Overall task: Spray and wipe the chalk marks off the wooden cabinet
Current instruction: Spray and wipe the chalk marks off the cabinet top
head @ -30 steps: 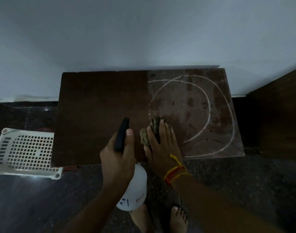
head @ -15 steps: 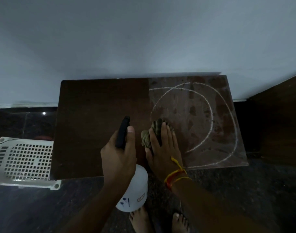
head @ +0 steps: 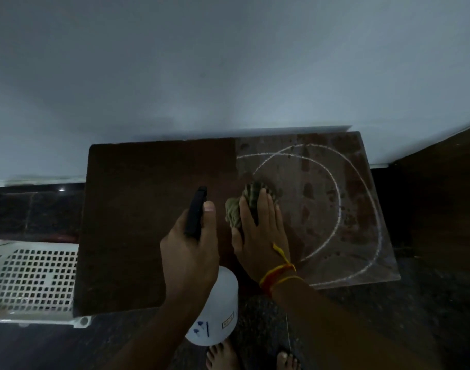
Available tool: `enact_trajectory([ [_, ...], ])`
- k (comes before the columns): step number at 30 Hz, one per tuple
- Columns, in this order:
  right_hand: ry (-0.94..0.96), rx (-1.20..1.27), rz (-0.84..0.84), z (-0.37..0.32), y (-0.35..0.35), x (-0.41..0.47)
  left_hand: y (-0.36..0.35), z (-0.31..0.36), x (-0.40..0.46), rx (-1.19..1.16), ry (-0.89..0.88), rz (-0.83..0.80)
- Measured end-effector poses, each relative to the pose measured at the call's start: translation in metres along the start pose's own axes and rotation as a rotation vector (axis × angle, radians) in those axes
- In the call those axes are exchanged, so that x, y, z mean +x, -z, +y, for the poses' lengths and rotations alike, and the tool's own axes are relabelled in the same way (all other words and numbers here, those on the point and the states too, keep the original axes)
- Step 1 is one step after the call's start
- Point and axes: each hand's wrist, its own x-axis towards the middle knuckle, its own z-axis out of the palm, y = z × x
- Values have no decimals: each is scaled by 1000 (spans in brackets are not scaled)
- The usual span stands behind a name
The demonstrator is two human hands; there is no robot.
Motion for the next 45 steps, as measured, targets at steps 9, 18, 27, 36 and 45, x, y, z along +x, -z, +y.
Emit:
enact_trajectory([
  [9, -5, 40, 54, 7, 6, 93, 0, 3, 8, -12, 11, -37],
  [18, -10, 26, 40, 4, 3, 59, 3, 10, 15, -6, -24, 4],
  [27, 74, 50, 66, 11, 8, 127, -11, 13, 17, -7, 4, 39],
  [36, 91, 93, 71, 13, 5, 99, -20, 25, 13, -24, 57, 89],
  [45, 124, 55, 42, 17, 10, 143, -35, 25, 8, -24, 61, 95],
])
